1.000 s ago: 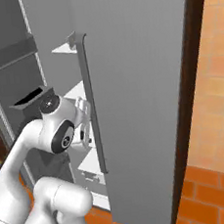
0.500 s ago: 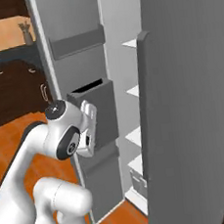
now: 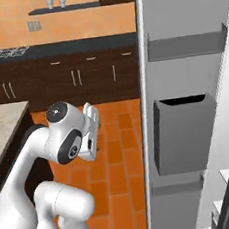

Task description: Take the meat container that has the chicken drumstick and place it on the second highest rack of the freezer. Then take the vegetable container that has the potato and lemon wedge and place it on the highest rack of the freezer.

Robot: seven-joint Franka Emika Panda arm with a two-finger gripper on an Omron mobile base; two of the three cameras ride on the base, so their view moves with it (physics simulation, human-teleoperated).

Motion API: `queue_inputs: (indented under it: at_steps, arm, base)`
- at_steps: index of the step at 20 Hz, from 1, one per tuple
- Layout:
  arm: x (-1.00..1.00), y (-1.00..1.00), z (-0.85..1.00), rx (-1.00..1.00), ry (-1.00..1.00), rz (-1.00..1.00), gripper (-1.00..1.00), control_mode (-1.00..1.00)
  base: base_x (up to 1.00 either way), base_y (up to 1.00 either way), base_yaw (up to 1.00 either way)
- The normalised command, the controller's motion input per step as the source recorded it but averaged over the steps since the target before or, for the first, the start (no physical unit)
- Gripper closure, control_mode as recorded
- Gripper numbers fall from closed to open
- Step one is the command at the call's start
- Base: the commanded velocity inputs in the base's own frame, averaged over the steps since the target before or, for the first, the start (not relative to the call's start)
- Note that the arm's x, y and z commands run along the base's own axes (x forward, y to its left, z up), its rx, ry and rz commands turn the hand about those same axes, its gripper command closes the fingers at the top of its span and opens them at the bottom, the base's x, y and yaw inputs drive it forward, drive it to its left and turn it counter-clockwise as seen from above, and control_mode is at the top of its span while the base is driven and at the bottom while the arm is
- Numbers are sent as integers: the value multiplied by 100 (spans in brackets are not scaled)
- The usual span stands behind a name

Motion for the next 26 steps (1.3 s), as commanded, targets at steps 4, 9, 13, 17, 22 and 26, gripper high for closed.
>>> queue_inputs:
  at_steps: [4,9,13,17,22,26]
  arm:
    - [0,0,0,0,0,0,-100,100]
    - [0,0,0,0,0,0,-100,100]
    - [0,0,0,0,0,0,-100,100]
    - [0,0,0,0,0,0,-100,100]
    - [0,0,0,0,0,0,-100,100]
    - [0,0,0,0,0,0,-100,100]
  base:
    - [86,24,41]
    - [100,0,4]
    - [100,0,0]
    - [100,0,-7]
    - [100,0,-34]
    - [100,0,-55]
